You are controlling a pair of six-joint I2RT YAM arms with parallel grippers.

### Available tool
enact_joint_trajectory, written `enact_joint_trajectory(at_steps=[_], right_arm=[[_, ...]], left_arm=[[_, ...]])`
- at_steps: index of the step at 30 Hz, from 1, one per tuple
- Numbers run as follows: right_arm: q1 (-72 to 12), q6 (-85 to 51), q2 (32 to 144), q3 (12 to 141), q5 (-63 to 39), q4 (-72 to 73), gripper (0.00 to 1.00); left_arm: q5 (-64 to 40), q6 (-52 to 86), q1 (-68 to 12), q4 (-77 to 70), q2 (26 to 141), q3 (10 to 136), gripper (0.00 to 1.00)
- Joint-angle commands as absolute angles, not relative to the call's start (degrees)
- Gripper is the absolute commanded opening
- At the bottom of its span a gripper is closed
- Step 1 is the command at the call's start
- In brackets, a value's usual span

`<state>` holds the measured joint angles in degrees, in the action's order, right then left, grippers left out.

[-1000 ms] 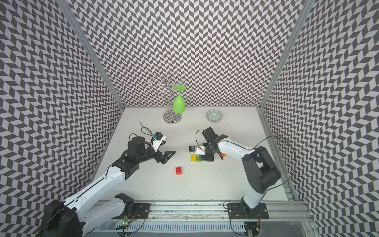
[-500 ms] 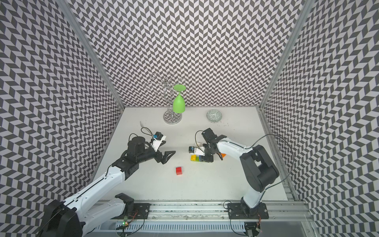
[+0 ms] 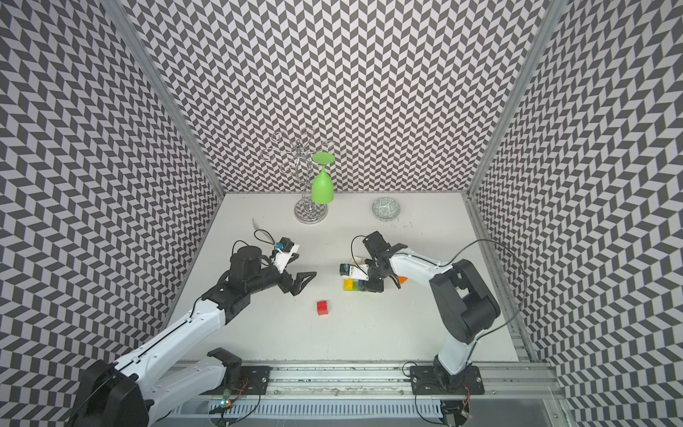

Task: Assemble a fork with lego
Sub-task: Assemble the lego brick with the lego brick.

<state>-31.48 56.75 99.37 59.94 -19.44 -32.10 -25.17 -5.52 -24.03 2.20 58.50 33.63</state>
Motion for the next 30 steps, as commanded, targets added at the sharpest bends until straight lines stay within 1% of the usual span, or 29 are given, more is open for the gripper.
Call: enact_joint_trajectory(at_steps=[1,10,17,20,26,30], right_arm=[[-32.3,56.1,100.7,59.5,-19.2,-31.5,0.0],[-33.1,55.7,102.6,60.7,-15.5,-34.6,0.0],[-34.8,52.5,109.6,66.8,-8.1,-44.2,0.0],[-35.2,51.4,111.5,67.0,-6.5,-45.1,0.0],[-35.1,51.4,108.5,64.3,-11.8,-41.6,0.0],[-34.9,47.9,106.2,63.2,-12.5,-38.1,0.0]], left_arm=[[-25.6,-6.0,-24.3,1.0,58.5,34.2,0.98],[-25.6,-5.9,-24.3,1.0,58.5,34.1,0.99],[-24.2,-6.0,-24.3,1.1,57.6,34.3,0.99],[-22.5,-5.8,-24.3,0.8,56.5,34.1,0.99],[-19.6,-5.0,-24.3,0.1,54.8,33.9,0.98],[-19.5,-4.7,-24.3,0.2,54.2,33.9,0.99]])
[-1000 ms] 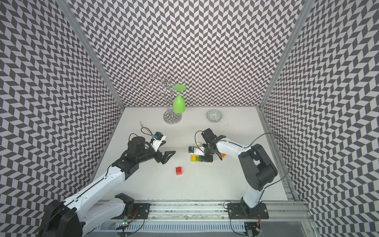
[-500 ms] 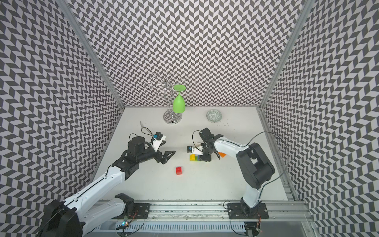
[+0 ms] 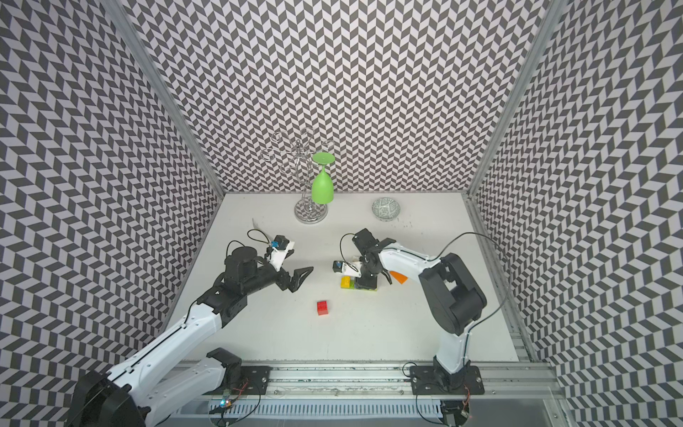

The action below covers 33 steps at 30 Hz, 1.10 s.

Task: Assemble a fork with lego
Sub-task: Assemble the lego brick with the lego brick, then pick up the lego brick from the center of the board, then assemble the lego brick with the lego brick.

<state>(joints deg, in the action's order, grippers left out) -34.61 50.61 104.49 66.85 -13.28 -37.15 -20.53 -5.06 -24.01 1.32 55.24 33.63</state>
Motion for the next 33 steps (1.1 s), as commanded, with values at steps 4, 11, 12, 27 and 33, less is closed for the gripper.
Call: enact_joint_trajectory(at_steps=[4,11,12,27,33], right_arm=[[-33.8,44.7,101.3,62.5,-17.4,-34.2,0.0],[-31.4,40.8,91.7,60.7,-18.9,-32.0,0.0],[-31.0,40.3,90.2,60.3,-18.6,-31.8,0.0],[-21.1,29.2,81.4,53.4,-6.1,-28.9,0.0],[-17.2,27.9,84.7,53.9,-3.6,-29.7,0.0]], left_arm=[[-20.2,-4.6,-24.3,0.3,53.5,34.3,0.99],[-24.5,-4.9,-24.6,0.3,54.0,35.7,0.99],[-25.5,-5.0,-24.8,0.4,54.3,36.1,0.99],[-27.3,-7.4,-33.7,0.7,60.3,41.4,0.98],[-27.0,-6.9,-37.1,-0.4,62.5,41.4,0.98]])
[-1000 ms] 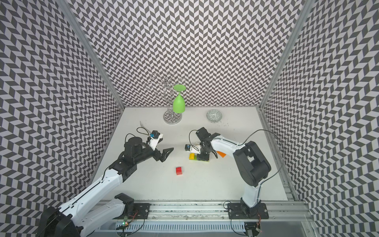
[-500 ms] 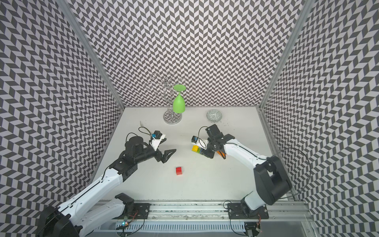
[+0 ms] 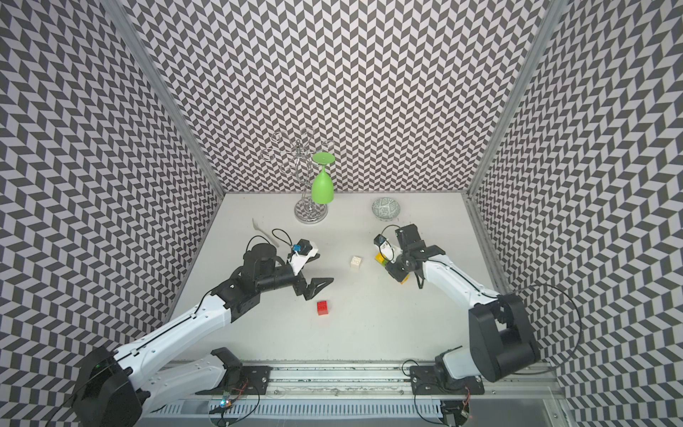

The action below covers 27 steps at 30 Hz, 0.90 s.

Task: Assemble a fork with lego
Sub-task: Assemble the lego brick with the lego brick.

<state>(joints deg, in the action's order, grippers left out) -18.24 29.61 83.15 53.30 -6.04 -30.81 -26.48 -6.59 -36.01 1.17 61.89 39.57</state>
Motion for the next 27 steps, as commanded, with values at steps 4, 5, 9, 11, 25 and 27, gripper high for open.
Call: enact_joint_trajectory(at_steps=[4,5,9,11,25,27], right_arm=[[-17.0,27.3,86.3,53.4,-3.1,-29.6,0.0],[-17.0,27.2,86.6,53.4,-2.8,-29.6,0.0],[-15.9,25.9,88.7,53.3,-1.6,-29.2,0.0],[-15.7,25.7,89.5,53.2,-2.2,-29.0,0.0],[-15.4,26.3,88.9,50.2,-3.5,-27.5,0.0],[-15.5,26.3,88.4,50.1,-3.8,-27.8,0.0]], left_arm=[[-26.6,-6.8,-38.1,-1.2,63.8,40.9,0.98],[-26.6,-6.7,-38.2,-1.4,64.0,40.9,0.99],[-26.5,-6.8,-38.3,-1.3,64.8,40.7,0.99],[-26.5,-6.9,-38.4,-1.5,64.9,40.6,0.98],[-26.1,-7.2,-38.4,-1.4,65.5,40.0,0.98],[-26.1,-7.2,-38.4,-1.4,65.5,40.1,0.98]])
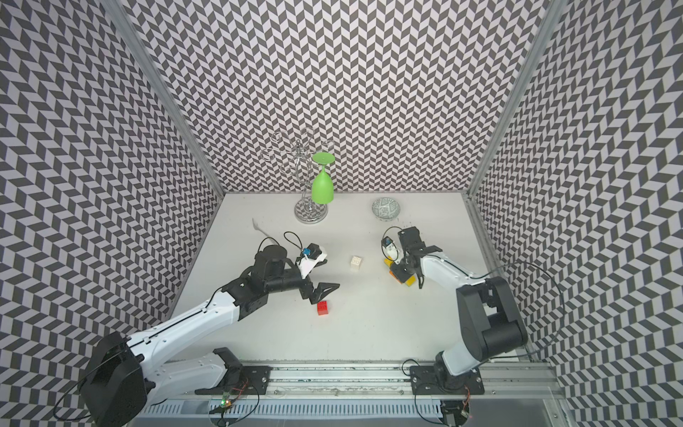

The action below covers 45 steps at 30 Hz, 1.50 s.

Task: Assemble a fork with lego
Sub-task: Assemble the lego brick with the lego brick.

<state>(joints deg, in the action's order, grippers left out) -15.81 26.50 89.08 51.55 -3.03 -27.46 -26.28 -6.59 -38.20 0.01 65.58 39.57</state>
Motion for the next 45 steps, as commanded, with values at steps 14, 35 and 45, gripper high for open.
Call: enact_joint_trajectory(at_steps=[14,35,45], right_arm=[[-15.6,26.7,86.1,47.8,-4.3,-27.2,0.0],[-15.6,32.6,93.1,50.7,-6.0,-31.9,0.0],[-15.3,29.7,96.2,50.7,-5.9,-32.7,0.0]], left_arm=[[-25.8,-7.3,-38.4,-0.9,64.6,39.7,0.98],[-25.1,-7.9,-38.4,-0.9,64.5,38.9,0.99],[-25.1,-8.1,-38.4,-0.8,65.2,39.1,0.99]])
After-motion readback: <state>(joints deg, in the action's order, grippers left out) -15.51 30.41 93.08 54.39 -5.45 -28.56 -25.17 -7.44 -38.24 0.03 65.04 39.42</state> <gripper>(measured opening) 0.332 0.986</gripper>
